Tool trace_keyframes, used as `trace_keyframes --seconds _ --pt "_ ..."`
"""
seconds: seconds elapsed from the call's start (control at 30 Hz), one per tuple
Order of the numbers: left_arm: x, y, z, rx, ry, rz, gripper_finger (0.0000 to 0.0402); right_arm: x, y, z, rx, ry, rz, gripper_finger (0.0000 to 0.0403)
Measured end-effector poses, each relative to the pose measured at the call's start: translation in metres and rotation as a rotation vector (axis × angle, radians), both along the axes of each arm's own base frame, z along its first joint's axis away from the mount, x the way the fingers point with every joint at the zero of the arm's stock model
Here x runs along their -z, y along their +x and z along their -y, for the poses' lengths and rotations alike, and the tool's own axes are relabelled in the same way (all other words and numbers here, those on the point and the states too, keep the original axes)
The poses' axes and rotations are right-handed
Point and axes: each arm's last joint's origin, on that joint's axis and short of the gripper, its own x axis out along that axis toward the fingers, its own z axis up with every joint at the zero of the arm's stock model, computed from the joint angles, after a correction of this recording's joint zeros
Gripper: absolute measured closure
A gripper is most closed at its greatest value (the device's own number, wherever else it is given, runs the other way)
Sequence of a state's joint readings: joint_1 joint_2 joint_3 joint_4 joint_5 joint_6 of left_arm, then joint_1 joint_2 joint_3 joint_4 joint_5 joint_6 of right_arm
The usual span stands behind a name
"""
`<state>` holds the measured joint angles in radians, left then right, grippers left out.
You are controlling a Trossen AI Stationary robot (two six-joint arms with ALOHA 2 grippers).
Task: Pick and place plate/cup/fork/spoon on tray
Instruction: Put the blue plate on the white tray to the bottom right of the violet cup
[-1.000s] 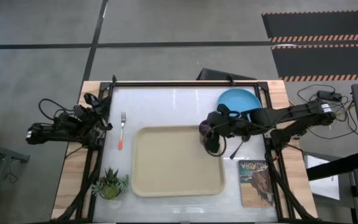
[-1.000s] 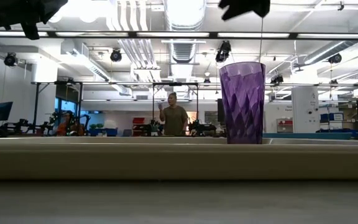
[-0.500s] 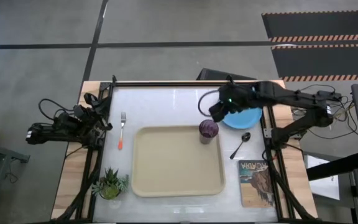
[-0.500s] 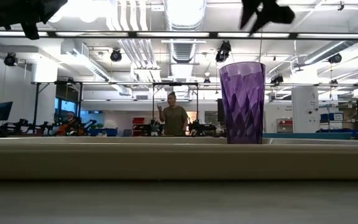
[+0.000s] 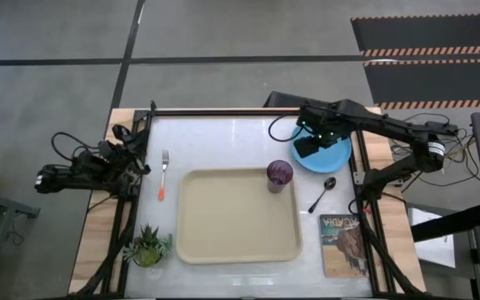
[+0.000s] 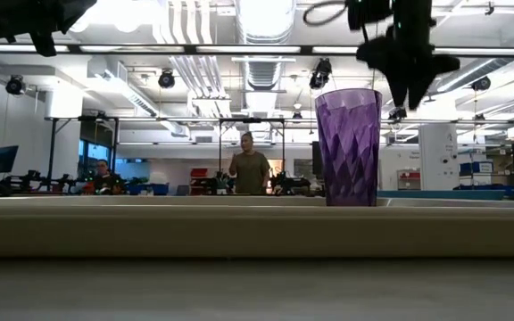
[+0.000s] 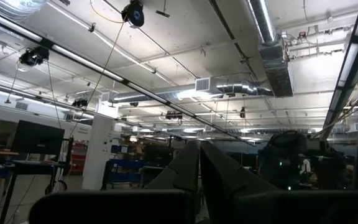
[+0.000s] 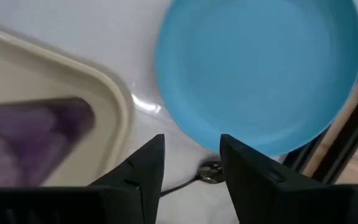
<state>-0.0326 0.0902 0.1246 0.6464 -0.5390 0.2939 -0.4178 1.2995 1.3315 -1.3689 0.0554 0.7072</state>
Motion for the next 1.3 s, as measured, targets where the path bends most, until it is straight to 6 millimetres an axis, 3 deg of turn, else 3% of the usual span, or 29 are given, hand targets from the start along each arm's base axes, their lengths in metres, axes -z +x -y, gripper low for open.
trace_keyframes --seconds 0.3,0.57,1.3 --pt "0.0 0.0 0.0 0.0 0.0 0.0 0.0402 0.068 -0.007 0.004 -0.038 0.145 -0.003 0.0256" --pt "0.0 0.0 0.0 0.0 0.0 0.0 0.0402 0.106 -0.015 0.009 -0.059 0.182 0.041 0.0245" --pt "0.0 0.0 0.0 0.0 0.0 0.0 0.0402 0.124 -0.015 0.008 -0.13 0.151 0.097 0.0246"
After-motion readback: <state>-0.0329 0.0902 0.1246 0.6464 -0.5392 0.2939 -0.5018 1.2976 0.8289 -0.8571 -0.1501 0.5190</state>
